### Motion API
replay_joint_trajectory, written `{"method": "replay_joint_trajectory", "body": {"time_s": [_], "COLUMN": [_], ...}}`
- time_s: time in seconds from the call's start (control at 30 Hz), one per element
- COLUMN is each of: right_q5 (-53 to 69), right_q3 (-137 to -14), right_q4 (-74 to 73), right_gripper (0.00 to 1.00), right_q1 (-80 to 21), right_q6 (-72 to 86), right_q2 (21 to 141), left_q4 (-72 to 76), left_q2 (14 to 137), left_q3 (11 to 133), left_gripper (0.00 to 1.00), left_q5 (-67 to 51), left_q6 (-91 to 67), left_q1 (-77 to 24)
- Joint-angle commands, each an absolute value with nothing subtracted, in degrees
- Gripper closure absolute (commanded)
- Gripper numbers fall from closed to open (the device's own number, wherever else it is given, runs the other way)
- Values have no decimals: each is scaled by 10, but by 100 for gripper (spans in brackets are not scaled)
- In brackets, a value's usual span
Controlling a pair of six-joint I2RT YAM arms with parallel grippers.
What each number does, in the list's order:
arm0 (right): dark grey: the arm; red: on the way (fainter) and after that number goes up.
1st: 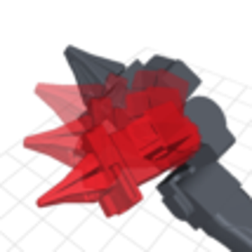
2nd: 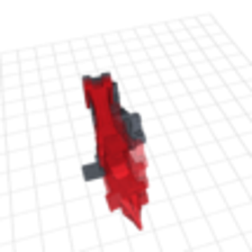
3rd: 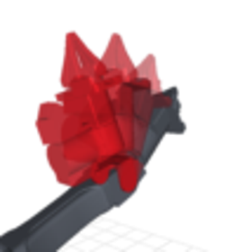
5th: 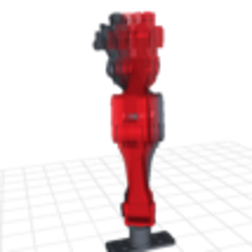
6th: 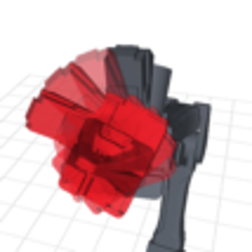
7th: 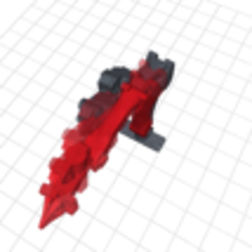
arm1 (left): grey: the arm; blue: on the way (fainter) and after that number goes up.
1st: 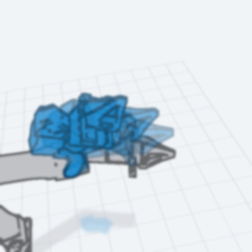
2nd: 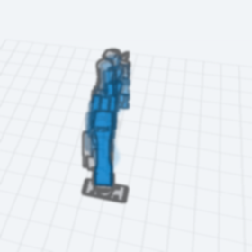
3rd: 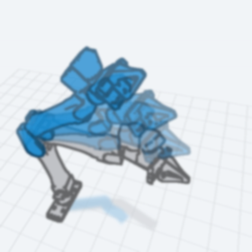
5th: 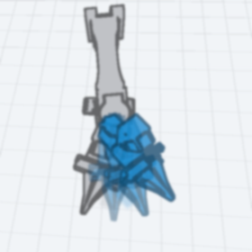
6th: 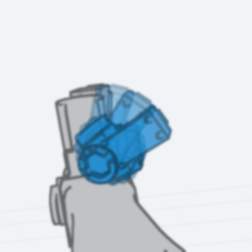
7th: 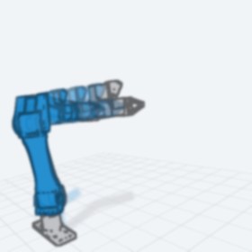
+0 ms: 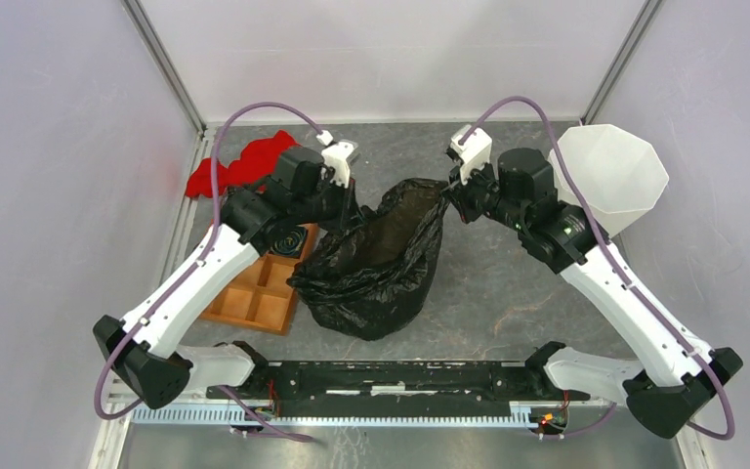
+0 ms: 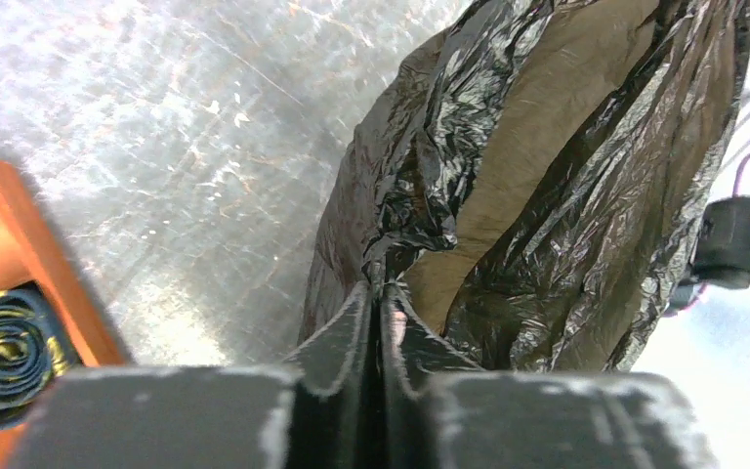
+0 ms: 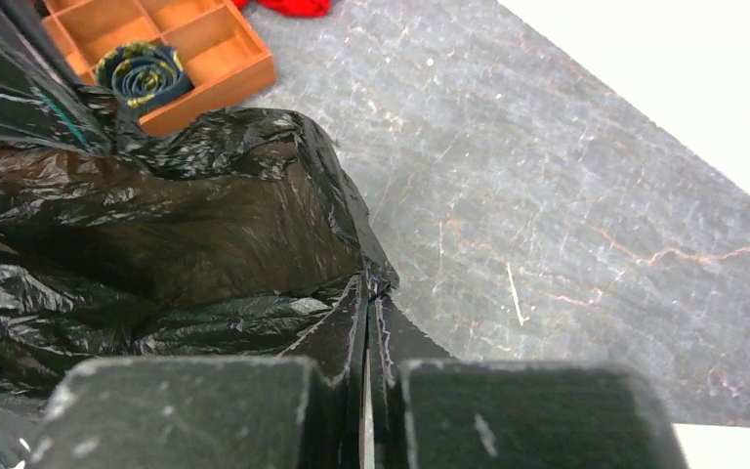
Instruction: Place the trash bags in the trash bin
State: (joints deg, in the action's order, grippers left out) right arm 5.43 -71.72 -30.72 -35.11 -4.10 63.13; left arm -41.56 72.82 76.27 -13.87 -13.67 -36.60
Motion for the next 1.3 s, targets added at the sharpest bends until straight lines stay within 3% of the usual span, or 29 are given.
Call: {"method": "replay_joint_trajectory", "body": {"time_s": [0.0,0.07,0.13,0.23,0.33,0.43,0.63,0.77,0.93,1.17,1.27], "right_q5": [29,-7,-67,-124,-81,-19,-26,82,137,114,119], "right_q3": [-785,-828,-885,-947,-901,-812,-639,-503,-384,-307,-260], "right_q4": [-278,-282,-301,-357,-345,-290,-197,-19,194,305,412], "right_gripper": [100,100,91,61,20,2,2,2,7,8,14], "right_q1": [-348,-347,-346,-346,-345,-345,-341,-338,-337,-338,-344], "right_q6": [-52,-39,-18,25,89,160,207,284,355,411,456], "right_q2": [665,701,743,784,761,703,609,593,621,681,711], "left_q4": [-392,-370,-349,-327,-301,-236,-194,-195,-192,-194,-192], "left_q2": [689,679,669,660,646,629,632,635,628,621,623], "left_q3": [804,805,803,796,770,723,684,681,672,663,665], "left_gripper": [95,98,98,98,98,98,98,98,98,98,98], "left_q5": [-42,6,57,101,121,88,57,53,45,45,41], "left_q6": [-153,-180,-213,-260,-311,-346,-377,-385,-399,-410,-415], "left_q1": [-367,-367,-366,-366,-366,-366,-365,-365,-364,-364,-364]}}
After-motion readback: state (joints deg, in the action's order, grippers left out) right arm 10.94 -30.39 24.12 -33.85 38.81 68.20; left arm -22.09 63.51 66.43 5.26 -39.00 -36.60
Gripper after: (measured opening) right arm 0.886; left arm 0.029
